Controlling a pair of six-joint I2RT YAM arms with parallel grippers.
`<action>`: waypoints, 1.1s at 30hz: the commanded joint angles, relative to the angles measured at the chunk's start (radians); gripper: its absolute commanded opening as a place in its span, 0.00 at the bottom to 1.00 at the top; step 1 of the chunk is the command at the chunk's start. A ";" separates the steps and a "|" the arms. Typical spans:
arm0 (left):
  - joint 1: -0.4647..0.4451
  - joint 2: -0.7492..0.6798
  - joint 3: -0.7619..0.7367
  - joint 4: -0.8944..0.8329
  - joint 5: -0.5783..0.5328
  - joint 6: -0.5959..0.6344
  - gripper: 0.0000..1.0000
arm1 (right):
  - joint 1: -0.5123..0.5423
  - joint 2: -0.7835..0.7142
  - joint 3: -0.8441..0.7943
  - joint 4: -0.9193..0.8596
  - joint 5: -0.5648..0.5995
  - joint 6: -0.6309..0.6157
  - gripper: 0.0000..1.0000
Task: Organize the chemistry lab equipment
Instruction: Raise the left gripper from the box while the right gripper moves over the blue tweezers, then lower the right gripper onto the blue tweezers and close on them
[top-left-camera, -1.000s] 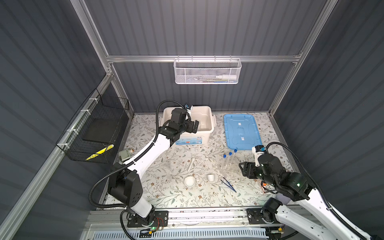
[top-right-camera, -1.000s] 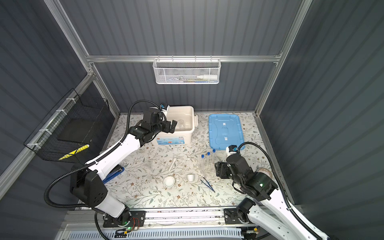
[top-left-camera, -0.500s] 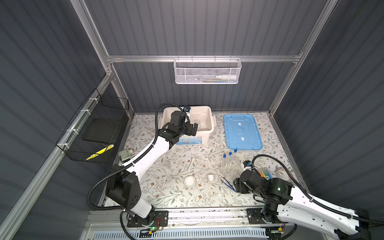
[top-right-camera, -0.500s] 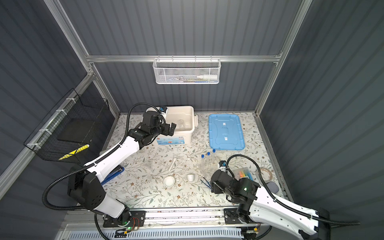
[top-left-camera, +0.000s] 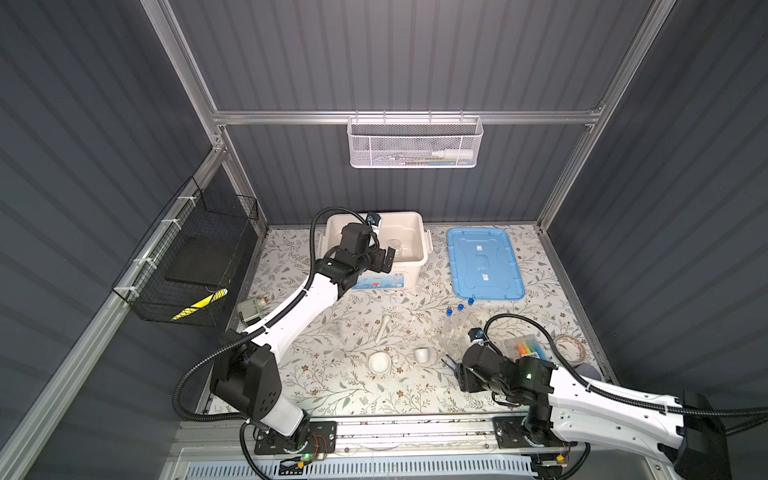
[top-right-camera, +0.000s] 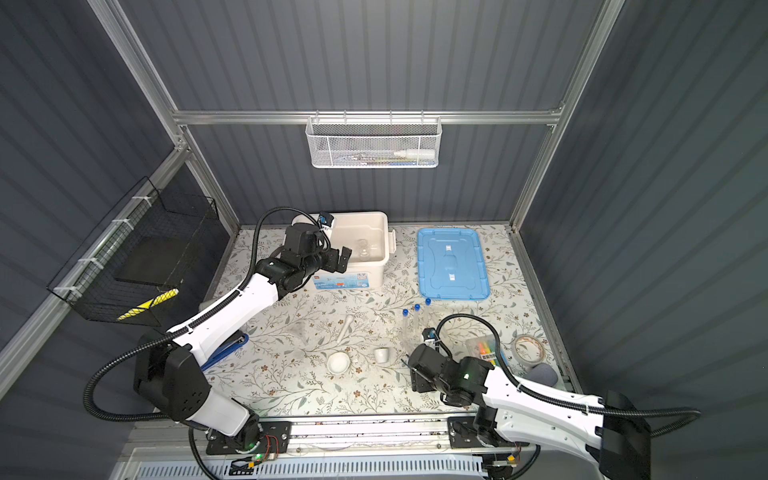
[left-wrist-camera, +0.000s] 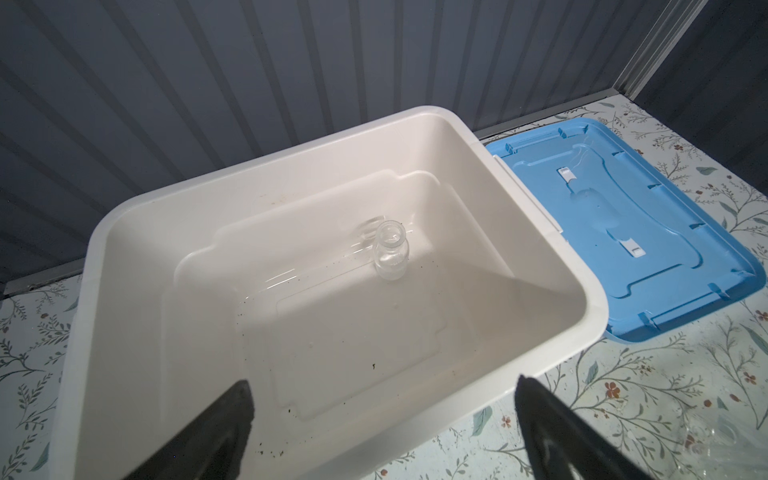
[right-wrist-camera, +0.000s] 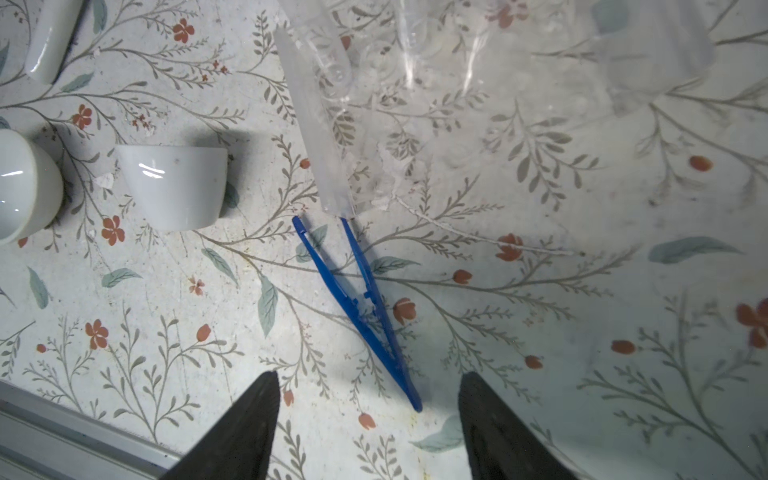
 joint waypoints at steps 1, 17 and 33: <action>0.002 -0.034 -0.010 0.008 -0.001 -0.007 1.00 | 0.000 0.055 0.005 0.037 -0.038 -0.053 0.70; 0.002 -0.065 -0.049 0.008 -0.003 -0.007 1.00 | -0.028 0.242 0.052 0.085 -0.120 -0.188 0.57; 0.002 -0.100 -0.087 0.008 -0.011 -0.013 1.00 | -0.038 0.361 0.118 0.105 -0.124 -0.236 0.45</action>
